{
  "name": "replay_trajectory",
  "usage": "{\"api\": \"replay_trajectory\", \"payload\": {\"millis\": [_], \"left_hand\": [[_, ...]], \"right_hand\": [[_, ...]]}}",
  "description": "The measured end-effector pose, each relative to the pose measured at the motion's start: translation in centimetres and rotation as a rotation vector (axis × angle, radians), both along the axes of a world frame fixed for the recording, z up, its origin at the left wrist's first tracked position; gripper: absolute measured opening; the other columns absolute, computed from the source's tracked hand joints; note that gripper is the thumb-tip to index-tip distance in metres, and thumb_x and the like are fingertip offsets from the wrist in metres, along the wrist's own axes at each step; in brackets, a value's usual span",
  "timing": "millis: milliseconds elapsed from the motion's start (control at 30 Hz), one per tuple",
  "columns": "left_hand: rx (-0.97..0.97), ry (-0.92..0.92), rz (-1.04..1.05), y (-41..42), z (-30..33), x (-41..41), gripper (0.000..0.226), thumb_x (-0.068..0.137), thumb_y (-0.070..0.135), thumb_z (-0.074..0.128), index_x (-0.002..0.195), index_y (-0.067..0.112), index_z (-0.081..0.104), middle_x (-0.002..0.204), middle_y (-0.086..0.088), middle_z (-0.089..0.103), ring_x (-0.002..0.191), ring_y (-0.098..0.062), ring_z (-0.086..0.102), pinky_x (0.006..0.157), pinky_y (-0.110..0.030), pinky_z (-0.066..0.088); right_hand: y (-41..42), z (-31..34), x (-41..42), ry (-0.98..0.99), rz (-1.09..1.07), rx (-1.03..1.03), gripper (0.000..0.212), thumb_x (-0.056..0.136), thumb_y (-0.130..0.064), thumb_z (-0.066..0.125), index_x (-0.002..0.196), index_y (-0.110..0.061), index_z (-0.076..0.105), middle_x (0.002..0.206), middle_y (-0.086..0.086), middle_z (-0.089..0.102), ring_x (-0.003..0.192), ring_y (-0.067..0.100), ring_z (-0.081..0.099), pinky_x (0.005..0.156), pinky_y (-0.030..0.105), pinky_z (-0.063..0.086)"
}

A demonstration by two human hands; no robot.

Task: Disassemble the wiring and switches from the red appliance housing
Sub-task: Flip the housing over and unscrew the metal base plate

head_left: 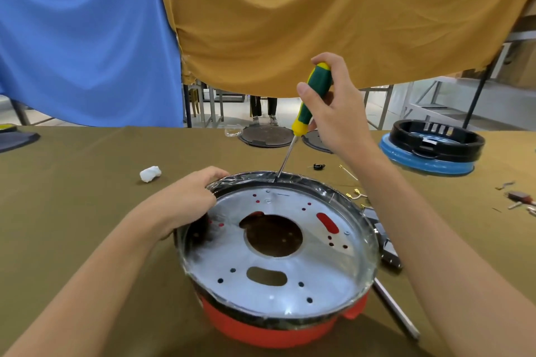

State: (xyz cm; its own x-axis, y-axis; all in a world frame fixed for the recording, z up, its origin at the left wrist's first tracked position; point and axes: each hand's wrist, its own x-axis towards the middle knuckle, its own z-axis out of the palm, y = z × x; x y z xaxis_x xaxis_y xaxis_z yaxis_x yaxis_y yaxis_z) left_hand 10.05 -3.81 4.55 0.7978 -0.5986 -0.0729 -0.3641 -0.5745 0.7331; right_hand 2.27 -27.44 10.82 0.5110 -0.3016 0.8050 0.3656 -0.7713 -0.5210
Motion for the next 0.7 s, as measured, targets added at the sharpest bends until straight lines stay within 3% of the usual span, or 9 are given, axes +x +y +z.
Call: {"api": "replay_trajectory", "payload": {"millis": [133, 233, 367, 567, 700], "left_hand": [[0.094, -0.160, -0.115, -0.1, -0.4, -0.5, 0.066, 0.092, 0.003, 0.047, 0.144, 0.042, 0.035, 0.146, 0.008, 0.043, 0.127, -0.018, 0.049, 0.101, -0.033, 0.041], [0.109, -0.258, -0.226, 0.0, -0.4, -0.6, 0.057, 0.094, 0.031, 0.062, 0.142, 0.050, 0.037, 0.143, 0.012, 0.038, 0.130, -0.011, 0.043, 0.109, -0.028, 0.033], [0.243, -0.281, -0.231, -0.4, -0.3, -0.5, 0.034, 0.093, 0.046, 0.061, 0.127, 0.049, 0.058, 0.128, 0.005, 0.045, 0.114, -0.017, 0.052, 0.104, -0.038, 0.041], [0.272, -0.280, -0.218, -0.6, -0.2, -0.5, 0.035, 0.093, 0.048, 0.060, 0.128, 0.050, 0.058, 0.124, 0.005, 0.045, 0.111, -0.017, 0.053, 0.100, -0.036, 0.043], [0.284, -0.290, -0.226, -0.7, -0.3, -0.4, 0.036, 0.093, 0.049, 0.058, 0.130, 0.050, 0.056, 0.123, 0.005, 0.045, 0.112, -0.016, 0.052, 0.098, -0.031, 0.042]], "right_hand": [[0.4, -0.2, 0.1, 0.018, 0.028, 0.006, 0.033, 0.100, -0.027, 0.059, 0.129, -0.022, 0.044, 0.076, -0.009, 0.043, 0.069, 0.019, 0.055, 0.063, 0.047, 0.057], [0.8, -0.3, 0.1, 0.037, 0.046, -0.012, 0.033, 0.100, -0.027, 0.059, 0.129, -0.021, 0.044, 0.076, -0.009, 0.042, 0.072, 0.024, 0.056, 0.064, 0.048, 0.055], [1.0, -0.4, 0.2, 0.050, 0.044, -0.025, 0.032, 0.100, -0.027, 0.059, 0.129, -0.022, 0.044, 0.075, -0.008, 0.042, 0.070, 0.018, 0.054, 0.064, 0.048, 0.055], [1.2, -0.5, 0.1, 0.065, 0.051, -0.022, 0.032, 0.100, -0.027, 0.059, 0.128, -0.021, 0.044, 0.075, -0.006, 0.043, 0.072, 0.027, 0.058, 0.062, 0.048, 0.055], [1.2, -0.7, 0.1, 0.072, 0.055, -0.018, 0.032, 0.100, -0.025, 0.059, 0.128, -0.019, 0.044, 0.073, -0.009, 0.045, 0.060, 0.008, 0.056, 0.058, 0.037, 0.057]]}}
